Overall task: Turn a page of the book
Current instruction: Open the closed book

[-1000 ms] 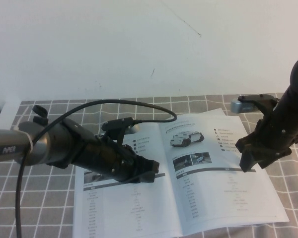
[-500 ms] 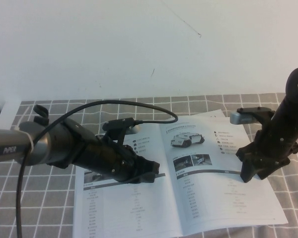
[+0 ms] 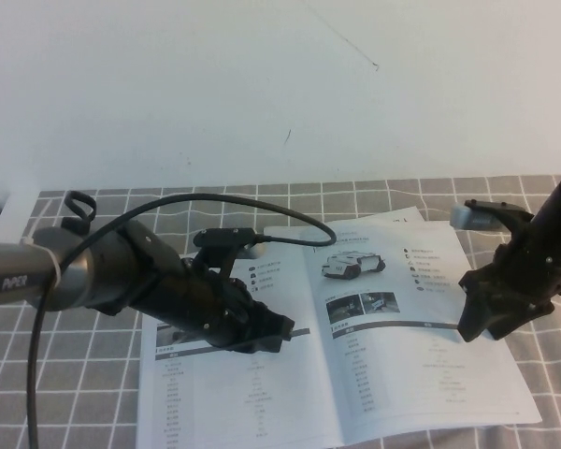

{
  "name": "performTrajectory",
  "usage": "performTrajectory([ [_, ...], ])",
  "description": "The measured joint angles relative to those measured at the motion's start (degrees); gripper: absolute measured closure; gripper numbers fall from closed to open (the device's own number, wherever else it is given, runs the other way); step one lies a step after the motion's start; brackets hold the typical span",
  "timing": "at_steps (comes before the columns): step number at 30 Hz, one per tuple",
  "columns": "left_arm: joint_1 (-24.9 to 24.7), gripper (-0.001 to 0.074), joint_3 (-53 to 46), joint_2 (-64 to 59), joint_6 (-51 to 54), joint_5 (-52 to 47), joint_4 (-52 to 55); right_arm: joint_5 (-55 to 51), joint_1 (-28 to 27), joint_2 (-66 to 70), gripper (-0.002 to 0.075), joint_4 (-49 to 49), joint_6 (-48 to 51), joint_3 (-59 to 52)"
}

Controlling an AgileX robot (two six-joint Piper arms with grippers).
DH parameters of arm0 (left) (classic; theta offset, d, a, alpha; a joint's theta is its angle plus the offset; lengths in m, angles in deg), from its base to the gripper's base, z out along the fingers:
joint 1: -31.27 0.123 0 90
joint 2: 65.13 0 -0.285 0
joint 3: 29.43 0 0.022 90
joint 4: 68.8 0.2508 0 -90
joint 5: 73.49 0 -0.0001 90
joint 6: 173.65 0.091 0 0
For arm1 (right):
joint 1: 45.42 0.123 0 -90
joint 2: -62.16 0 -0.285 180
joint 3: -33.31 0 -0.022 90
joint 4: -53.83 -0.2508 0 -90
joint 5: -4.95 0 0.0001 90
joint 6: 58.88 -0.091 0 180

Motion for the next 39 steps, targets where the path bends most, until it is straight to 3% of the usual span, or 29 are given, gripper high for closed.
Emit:
performTrajectory([
  [9,0.0,0.0737,0.57,0.13,-3.75,-0.26,4.15,-1.81,-0.46,0.35,0.033,-10.02,9.14,0.0],
  [17,-0.08,0.0737,9.13,-0.22,-3.75,-9.89,1.52,-5.68,-0.46,0.8,0.033,-20.97,19.76,0.0],
  [32,-1.24,0.0737,13.26,-4.04,-5.09,-10.28,0.37,-2.73,-5.34,-2.45,0.0334,-13.5,18.59,-0.19],
  [39,-1.24,0.0737,13.35,-5.37,-11.94,-10.47,10.99,1.7,-5.34,-2.45,0.0335,-13.71,19.34,-5.79],
])
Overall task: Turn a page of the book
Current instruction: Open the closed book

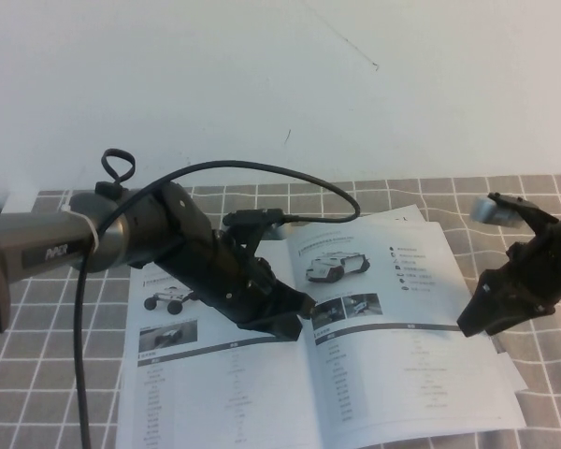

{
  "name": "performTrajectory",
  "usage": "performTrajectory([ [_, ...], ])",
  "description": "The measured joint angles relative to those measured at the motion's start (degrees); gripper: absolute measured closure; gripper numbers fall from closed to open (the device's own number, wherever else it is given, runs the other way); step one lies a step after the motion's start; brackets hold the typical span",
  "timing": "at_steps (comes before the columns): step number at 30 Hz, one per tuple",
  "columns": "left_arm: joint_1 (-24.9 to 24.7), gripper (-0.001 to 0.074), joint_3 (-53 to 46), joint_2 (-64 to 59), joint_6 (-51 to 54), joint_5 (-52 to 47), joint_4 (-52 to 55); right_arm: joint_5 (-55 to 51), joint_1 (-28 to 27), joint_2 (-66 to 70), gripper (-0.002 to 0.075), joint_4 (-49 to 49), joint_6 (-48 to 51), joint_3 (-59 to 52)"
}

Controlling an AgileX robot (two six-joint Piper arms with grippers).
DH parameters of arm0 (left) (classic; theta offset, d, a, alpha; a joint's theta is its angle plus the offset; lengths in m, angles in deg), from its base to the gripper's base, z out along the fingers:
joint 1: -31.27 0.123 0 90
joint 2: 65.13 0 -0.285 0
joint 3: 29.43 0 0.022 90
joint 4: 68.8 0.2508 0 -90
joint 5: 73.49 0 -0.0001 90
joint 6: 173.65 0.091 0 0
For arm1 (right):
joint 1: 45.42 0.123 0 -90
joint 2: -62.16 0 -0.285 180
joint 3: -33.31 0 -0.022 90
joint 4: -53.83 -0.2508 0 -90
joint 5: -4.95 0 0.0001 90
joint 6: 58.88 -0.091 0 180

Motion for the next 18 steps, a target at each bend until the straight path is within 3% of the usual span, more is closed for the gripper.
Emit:
performTrajectory([
  [5,0.0,0.0737,0.04,0.0,-3.91,-0.13,6.03,1.8,0.1,0.0,0.0335,-0.44,1.3,-1.12],
  [18,0.0,0.0737,0.04,0.0,-4.74,0.08,6.41,-0.54,0.17,0.0,0.0335,-10.87,6.0,-1.12],
])
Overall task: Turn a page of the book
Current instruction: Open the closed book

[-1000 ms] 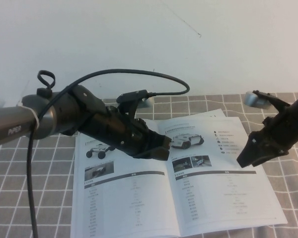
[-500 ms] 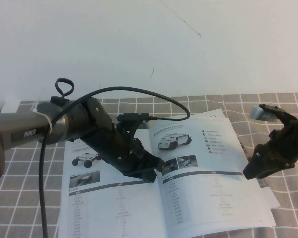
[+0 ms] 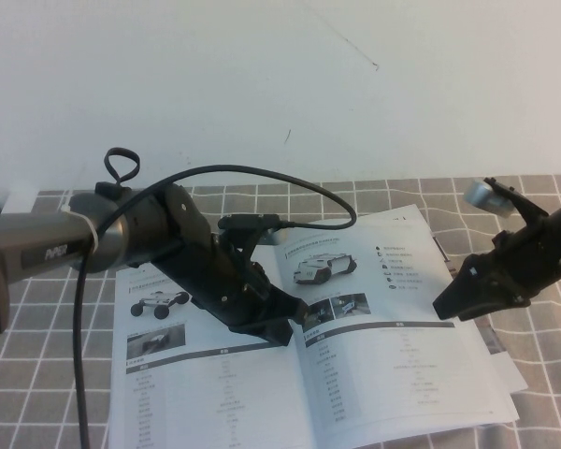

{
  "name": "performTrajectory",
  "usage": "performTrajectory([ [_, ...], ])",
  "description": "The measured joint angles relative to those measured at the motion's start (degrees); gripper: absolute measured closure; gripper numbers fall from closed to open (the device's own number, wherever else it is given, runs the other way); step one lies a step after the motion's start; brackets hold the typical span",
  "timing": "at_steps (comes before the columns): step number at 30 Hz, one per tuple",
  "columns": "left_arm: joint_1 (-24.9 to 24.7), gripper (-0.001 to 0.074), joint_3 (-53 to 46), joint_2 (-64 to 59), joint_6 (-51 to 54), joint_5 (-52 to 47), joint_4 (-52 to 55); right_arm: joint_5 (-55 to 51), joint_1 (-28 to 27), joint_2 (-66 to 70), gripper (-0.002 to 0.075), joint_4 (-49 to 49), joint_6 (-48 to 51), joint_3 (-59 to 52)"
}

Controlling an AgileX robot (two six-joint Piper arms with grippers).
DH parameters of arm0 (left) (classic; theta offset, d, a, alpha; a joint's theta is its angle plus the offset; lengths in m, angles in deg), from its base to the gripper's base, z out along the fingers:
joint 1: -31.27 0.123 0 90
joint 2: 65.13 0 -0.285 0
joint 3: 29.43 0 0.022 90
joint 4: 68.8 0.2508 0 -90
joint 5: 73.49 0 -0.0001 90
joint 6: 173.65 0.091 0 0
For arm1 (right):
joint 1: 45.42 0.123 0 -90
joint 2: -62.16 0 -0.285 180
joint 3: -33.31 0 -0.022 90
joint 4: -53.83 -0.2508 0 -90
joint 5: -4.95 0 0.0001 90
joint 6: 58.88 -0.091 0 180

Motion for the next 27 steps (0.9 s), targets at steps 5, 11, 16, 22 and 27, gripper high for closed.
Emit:
performTrajectory([
  [5,0.0,0.0737,-0.1,0.0,0.13,0.12,0.0,1.85,0.0,0.0,0.0335,1.02,0.09,0.0],
  [11,0.0,0.0737,-0.21,1.13,0.13,0.52,0.76,3.5,0.0,0.0,0.0336,1.4,0.22,0.0],
  [16,0.1,0.0737,-0.21,7.0,-2.53,0.46,4.14,3.5,0.0,0.0,0.0337,1.4,0.22,0.0],
  [22,0.0,0.0737,-0.21,8.97,-8.96,-0.83,12.13,3.5,0.0,0.0,0.0337,1.4,0.22,0.0],
  [27,0.0,0.0737,-0.21,5.47,-11.87,-1.61,14.77,3.5,0.0,0.0,0.0337,1.4,0.46,0.0],
])
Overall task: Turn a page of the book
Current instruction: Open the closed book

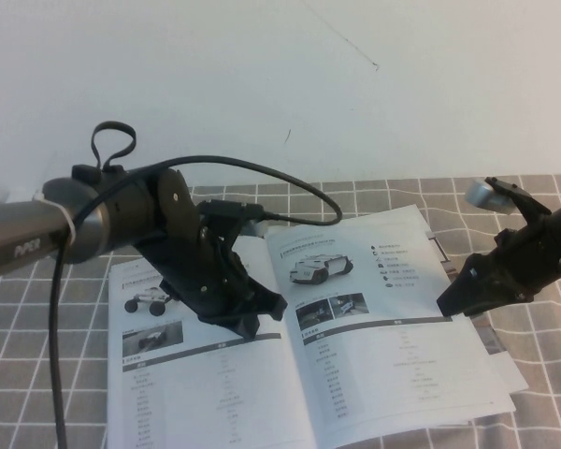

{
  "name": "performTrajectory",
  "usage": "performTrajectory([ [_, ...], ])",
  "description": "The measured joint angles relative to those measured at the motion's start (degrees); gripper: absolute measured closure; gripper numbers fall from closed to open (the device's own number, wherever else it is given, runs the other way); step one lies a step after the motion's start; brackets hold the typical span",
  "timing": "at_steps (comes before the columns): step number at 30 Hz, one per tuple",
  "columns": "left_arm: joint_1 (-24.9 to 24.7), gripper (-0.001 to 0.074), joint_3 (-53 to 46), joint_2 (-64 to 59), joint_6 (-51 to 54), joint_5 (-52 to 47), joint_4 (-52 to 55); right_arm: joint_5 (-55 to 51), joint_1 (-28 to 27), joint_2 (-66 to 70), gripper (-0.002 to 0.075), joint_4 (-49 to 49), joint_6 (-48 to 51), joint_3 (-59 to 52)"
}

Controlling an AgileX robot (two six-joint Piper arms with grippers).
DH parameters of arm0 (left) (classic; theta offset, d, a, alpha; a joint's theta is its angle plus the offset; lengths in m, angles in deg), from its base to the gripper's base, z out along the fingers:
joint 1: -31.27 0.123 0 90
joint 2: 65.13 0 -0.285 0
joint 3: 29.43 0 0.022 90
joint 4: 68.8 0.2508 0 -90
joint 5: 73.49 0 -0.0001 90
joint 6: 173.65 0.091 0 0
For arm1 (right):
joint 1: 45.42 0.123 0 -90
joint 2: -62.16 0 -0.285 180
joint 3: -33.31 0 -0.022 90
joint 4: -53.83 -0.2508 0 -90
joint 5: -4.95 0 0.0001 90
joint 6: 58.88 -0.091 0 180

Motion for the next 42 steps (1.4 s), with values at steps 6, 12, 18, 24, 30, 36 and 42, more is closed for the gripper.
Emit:
performTrajectory([
  [6,0.0,0.0737,0.0,-3.97,-0.37,0.61,0.6,0.0,0.0,0.0,0.0337,0.14,1.08,0.0],
  [12,0.0,0.0737,0.0,-4.26,-0.37,1.2,0.6,0.0,0.0,0.0,0.0337,0.24,1.63,0.0],
  [18,0.0,0.0738,0.0,-4.26,-0.37,1.34,0.74,0.0,0.0,0.0,0.0337,0.49,1.89,0.0],
  [24,0.0,0.0738,0.0,-4.26,-0.37,1.34,0.77,-0.65,0.0,0.6,0.0337,1.47,2.16,0.0],
  [30,0.0,0.0738,0.0,-4.26,-0.37,1.47,0.77,-1.85,-0.1,2.71,0.0338,0.43,3.09,0.0],
  [36,0.0,0.0738,0.0,-4.26,-0.37,1.51,0.77,-6.53,-0.45,3.76,0.0337,-4.67,7.11,0.0],
  [42,0.0,0.0738,0.0,-4.26,-0.37,1.6,0.77,-11.04,-0.34,4.26,0.0338,-7.43,7.59,3.36],
])
